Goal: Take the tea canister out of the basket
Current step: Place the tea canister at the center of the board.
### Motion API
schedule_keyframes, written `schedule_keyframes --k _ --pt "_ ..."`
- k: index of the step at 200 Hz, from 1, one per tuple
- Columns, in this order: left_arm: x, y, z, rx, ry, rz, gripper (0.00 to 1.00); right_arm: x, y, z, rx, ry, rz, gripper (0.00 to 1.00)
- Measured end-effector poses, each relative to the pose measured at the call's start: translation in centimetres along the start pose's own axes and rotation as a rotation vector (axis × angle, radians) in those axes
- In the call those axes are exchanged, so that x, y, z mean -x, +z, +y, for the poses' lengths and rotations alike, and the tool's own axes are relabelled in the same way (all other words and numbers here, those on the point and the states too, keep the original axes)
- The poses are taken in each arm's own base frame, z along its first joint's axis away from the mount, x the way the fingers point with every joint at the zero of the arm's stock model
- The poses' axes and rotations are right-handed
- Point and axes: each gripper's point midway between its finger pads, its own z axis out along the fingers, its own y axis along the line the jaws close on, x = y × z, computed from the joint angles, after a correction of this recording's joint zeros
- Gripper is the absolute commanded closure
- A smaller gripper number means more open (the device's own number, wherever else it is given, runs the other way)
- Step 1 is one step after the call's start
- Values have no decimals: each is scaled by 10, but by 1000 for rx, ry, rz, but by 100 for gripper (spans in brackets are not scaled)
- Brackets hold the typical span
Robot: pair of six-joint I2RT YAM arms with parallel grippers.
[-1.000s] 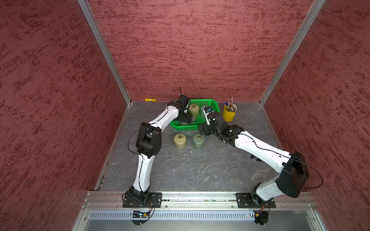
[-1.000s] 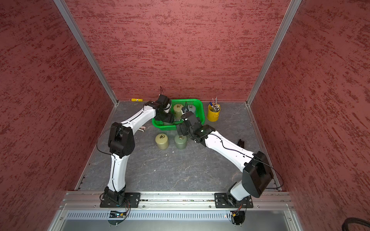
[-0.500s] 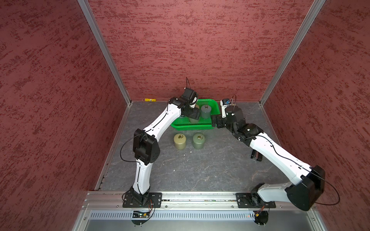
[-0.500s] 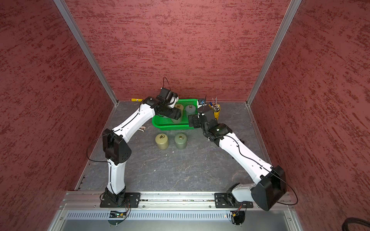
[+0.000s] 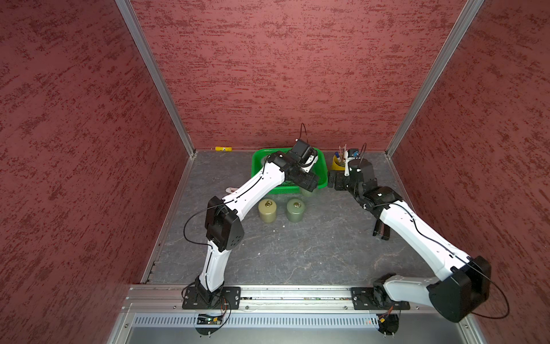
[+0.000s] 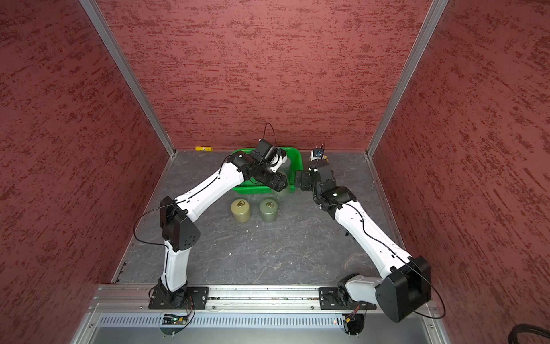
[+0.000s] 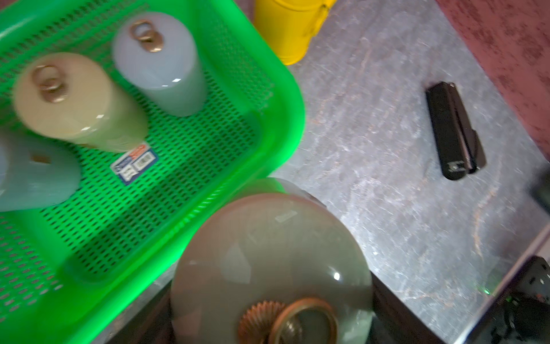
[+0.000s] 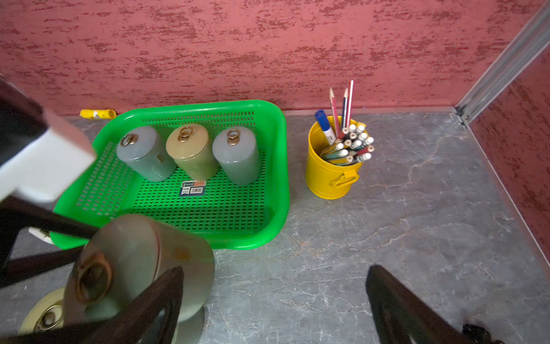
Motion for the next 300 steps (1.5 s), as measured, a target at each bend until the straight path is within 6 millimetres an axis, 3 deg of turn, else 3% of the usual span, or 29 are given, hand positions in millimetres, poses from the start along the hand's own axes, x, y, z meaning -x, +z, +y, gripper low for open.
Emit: schedule_keyframes --k 47,101,133,217,245,300 --pt "-16 13 -48 -65 49 28 41 0 4 -26 -61 46 16 1" --pt "-39 37 -69 -79 41 62 41 0 9 -45 -85 92 29 1" --pt "-45 48 -73 -56 45 61 40 -2 12 -51 -87 113 40 1" --pt "-38 77 -76 -26 55 16 39 -10 15 -56 -81 135 64 1" --pt "-47 96 -74 -22 56 45 38 -10 15 -57 -80 136 64 1" --pt "-56 110 -72 -17 55 76 35 -14 17 -56 -72 143 75 1"
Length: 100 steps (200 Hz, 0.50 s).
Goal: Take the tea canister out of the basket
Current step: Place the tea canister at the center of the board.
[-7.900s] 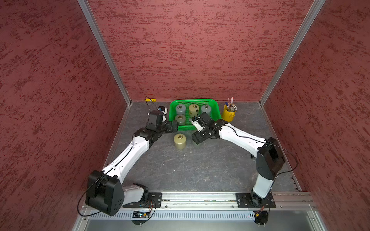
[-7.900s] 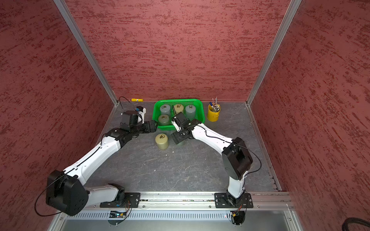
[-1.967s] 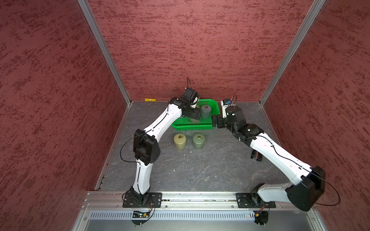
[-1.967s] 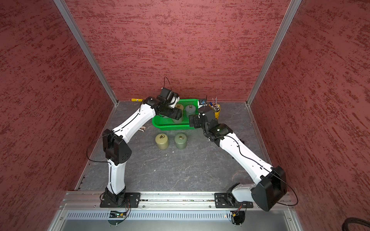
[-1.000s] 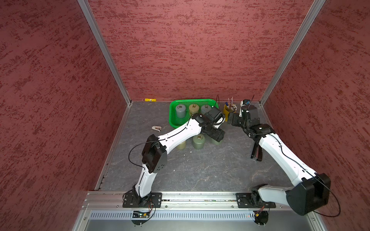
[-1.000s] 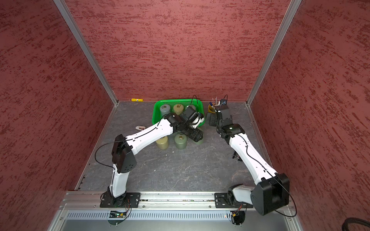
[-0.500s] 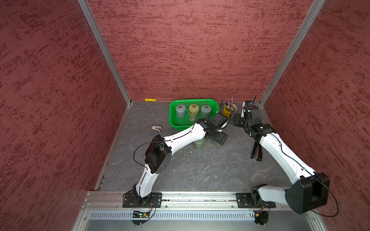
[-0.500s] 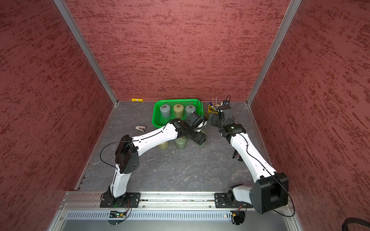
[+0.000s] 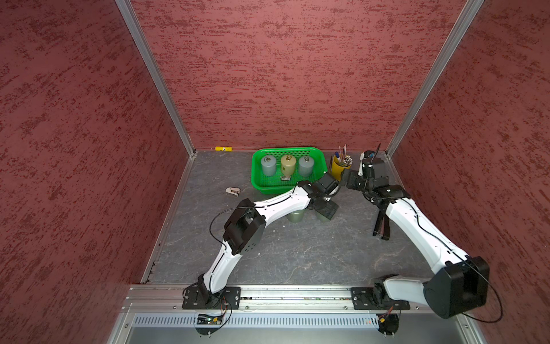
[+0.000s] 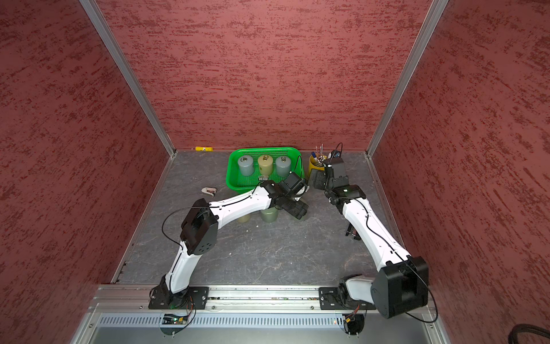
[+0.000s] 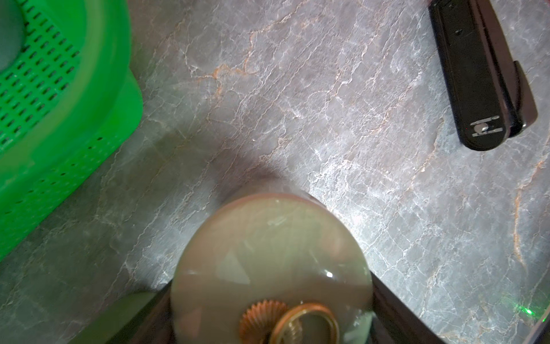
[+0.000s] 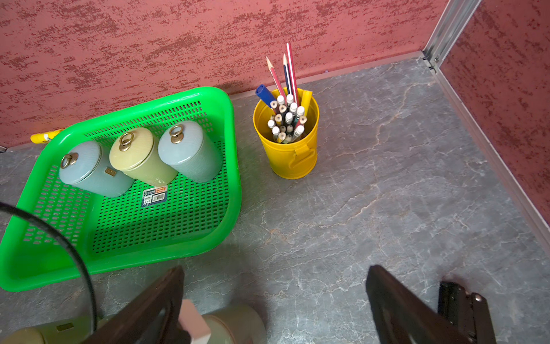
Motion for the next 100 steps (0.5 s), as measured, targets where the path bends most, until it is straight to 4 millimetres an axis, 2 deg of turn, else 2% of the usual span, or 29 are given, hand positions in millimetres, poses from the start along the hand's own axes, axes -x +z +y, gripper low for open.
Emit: schedule_keyframes --k 100 --pt "-4 10 3 14 0 13 32 1 0 -3 -5 1 -1 1"
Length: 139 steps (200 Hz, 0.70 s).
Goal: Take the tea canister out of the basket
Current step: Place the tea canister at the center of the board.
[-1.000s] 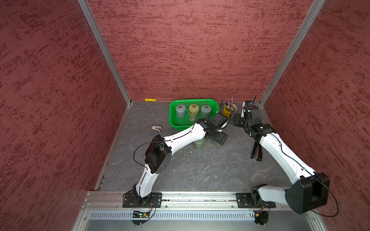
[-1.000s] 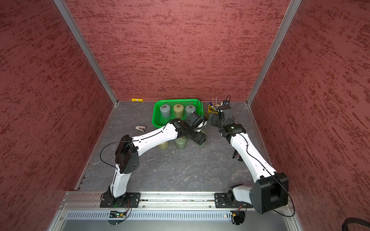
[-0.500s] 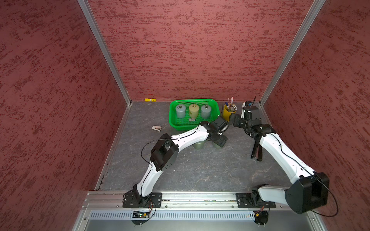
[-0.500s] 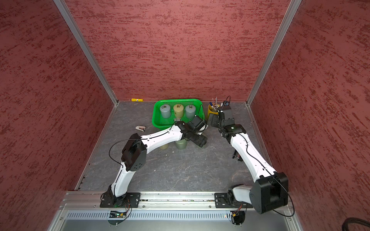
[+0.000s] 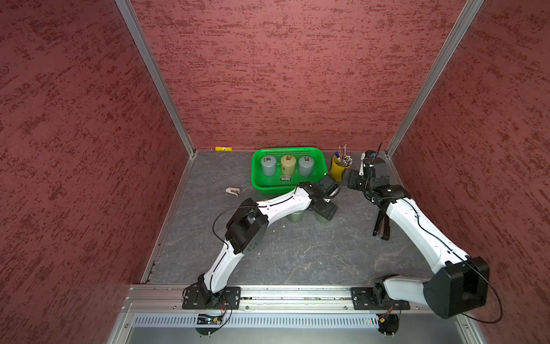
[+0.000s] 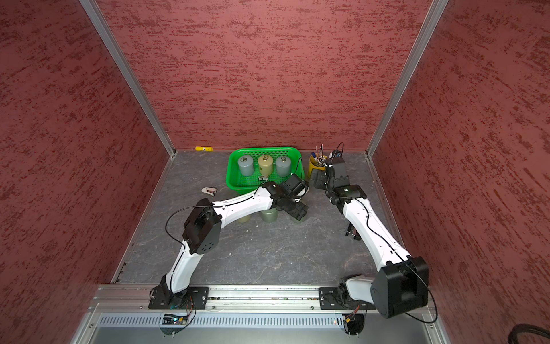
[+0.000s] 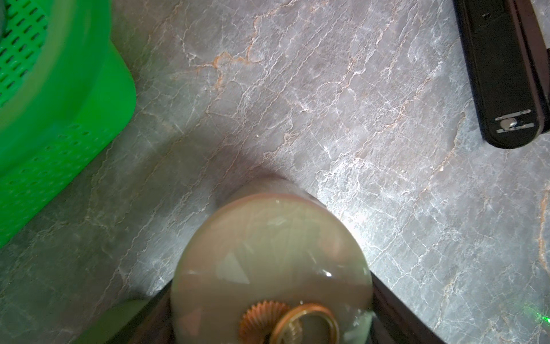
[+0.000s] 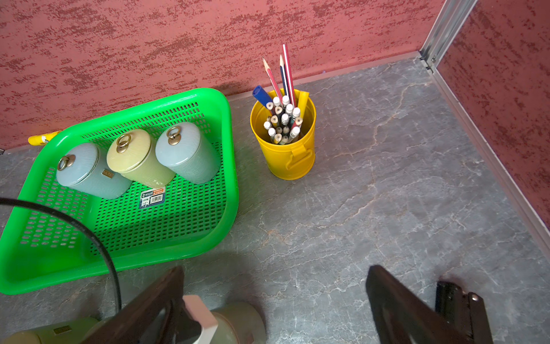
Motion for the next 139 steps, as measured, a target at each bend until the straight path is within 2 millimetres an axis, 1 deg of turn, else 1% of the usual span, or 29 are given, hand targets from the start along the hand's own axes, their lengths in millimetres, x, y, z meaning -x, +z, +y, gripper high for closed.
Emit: schedule_keyframes --k 31,50,80,92,102,125,139 --pt "1 0 2 12 0 -4 29 0 1 0 -1 -6 2 1" --pt "1 0 3 16 1 -5 24 -2 3 0 0 -8 9 1" --pt "-1 4 4 21 5 2 20 -5 6 1 3 -10 21 1" --pt "1 5 4 21 8 -5 19 -6 7 1 5 -10 24 1" --pt "1 5 4 22 8 -4 17 -6 7 1 7 -11 26 1" --pt "1 5 4 23 9 -4 14 -6 7 1 7 -17 26 1" --pt "1 5 4 23 11 -4 8 -6 8 1 7 -20 27 1"
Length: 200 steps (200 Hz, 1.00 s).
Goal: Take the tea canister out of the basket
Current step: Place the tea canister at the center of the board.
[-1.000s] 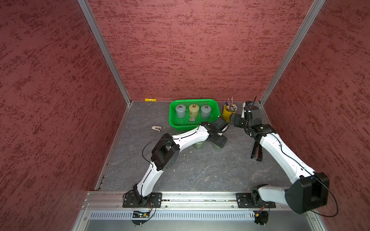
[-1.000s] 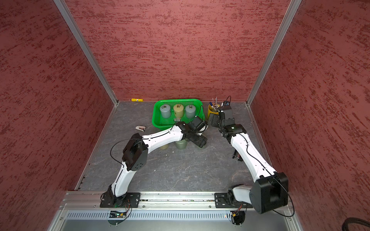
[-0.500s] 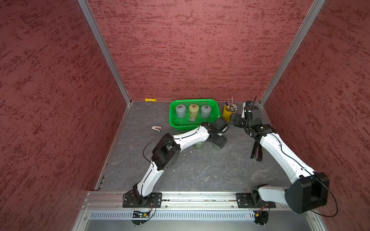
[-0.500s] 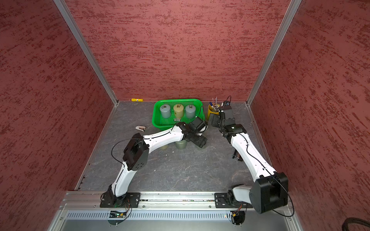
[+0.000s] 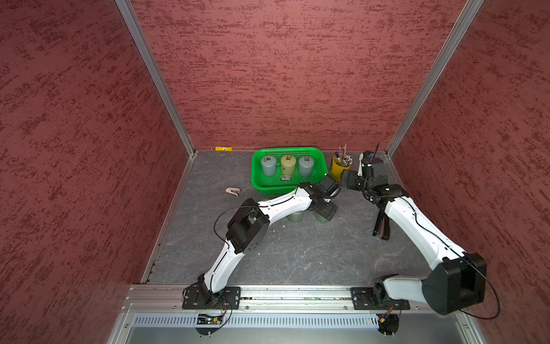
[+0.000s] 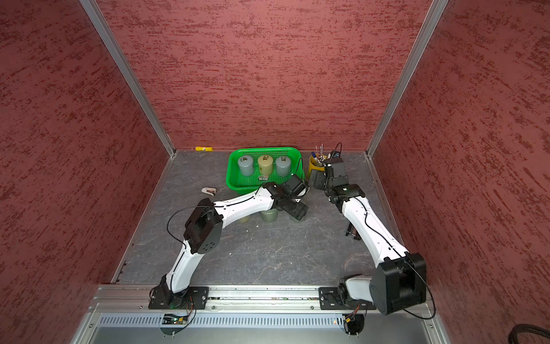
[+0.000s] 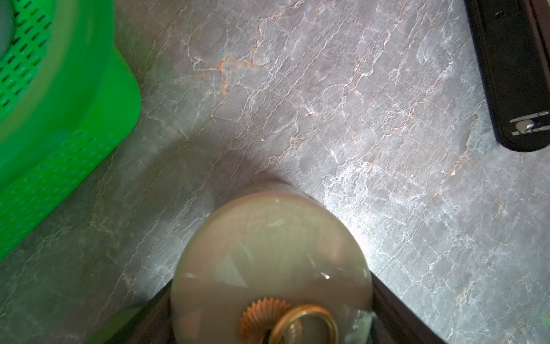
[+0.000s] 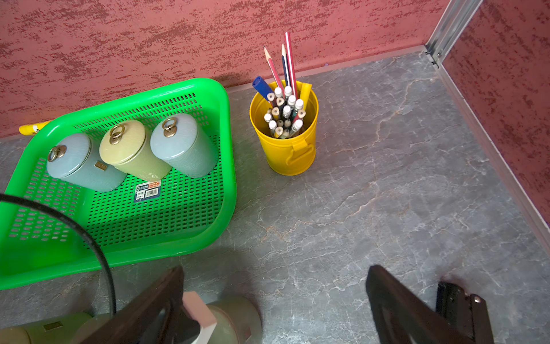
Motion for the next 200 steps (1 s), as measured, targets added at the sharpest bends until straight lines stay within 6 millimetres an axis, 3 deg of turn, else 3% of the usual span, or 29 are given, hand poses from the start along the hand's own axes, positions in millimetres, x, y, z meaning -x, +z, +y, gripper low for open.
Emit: schedule_keyframes --k 26,122,142,155,183,200 --pt "6 -2 -1 -3 1 -17 0 -1 1 0 1 -2 4 1" --pt "25 -15 1 -5 -11 -115 0 4 -1 4 15 -11 -2 1" --pt "27 -38 2 -80 -68 -165 0 16 -5 11 39 -17 3 1" --pt "32 -60 12 -131 -134 -221 0 29 -8 18 63 -20 -10 1" --pt "45 -113 61 -155 -271 -372 0 47 -11 33 117 -26 -17 1" --pt "48 -146 91 -130 -321 -457 0 50 -2 44 147 -31 13 1"
